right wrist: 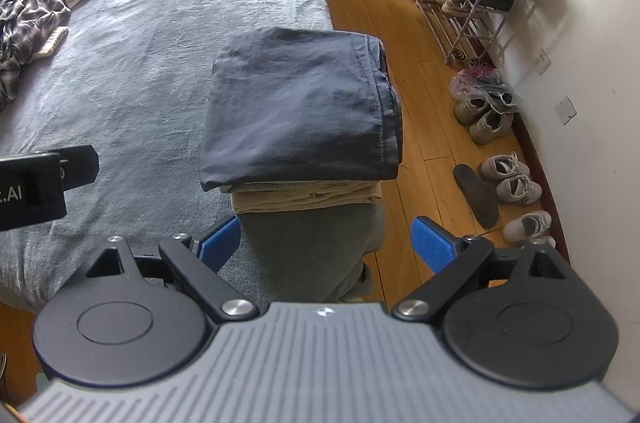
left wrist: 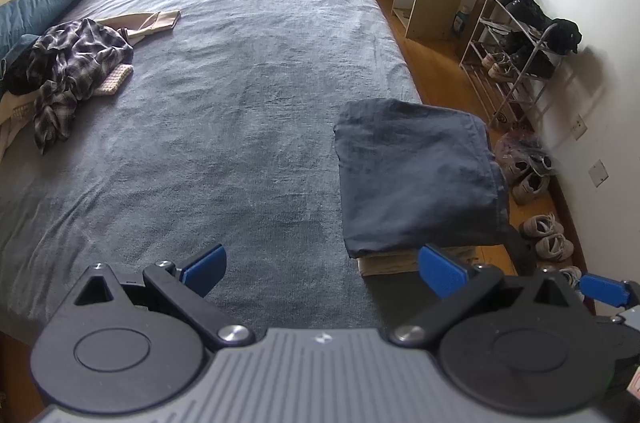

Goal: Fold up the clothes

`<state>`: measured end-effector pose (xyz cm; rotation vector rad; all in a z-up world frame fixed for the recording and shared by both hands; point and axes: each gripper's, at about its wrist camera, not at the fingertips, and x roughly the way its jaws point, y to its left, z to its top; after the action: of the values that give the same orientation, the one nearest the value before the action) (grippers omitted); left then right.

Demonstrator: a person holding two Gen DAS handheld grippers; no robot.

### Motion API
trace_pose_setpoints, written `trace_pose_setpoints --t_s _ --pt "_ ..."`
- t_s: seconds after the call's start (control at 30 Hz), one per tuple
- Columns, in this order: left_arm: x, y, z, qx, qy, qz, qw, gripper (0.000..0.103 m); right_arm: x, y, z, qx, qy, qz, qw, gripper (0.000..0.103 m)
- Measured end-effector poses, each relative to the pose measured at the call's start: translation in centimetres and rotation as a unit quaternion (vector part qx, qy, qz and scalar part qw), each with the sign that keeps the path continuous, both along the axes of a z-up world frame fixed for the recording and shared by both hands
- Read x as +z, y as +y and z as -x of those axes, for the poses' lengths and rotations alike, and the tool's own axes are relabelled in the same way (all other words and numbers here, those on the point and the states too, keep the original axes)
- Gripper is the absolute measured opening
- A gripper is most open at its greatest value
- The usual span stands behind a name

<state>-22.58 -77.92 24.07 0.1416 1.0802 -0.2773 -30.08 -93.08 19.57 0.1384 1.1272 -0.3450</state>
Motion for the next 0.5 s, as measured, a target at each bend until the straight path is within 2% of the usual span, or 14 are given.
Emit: trace_pose_setpoints --t_s 0.5 --pt "-0.42 -0.33 -0.39 0.001 0.005 -0.003 1.0 0.103 -0.17 -0.18 -0.36 -0.001 0.005 -0.001 1.0 0.092"
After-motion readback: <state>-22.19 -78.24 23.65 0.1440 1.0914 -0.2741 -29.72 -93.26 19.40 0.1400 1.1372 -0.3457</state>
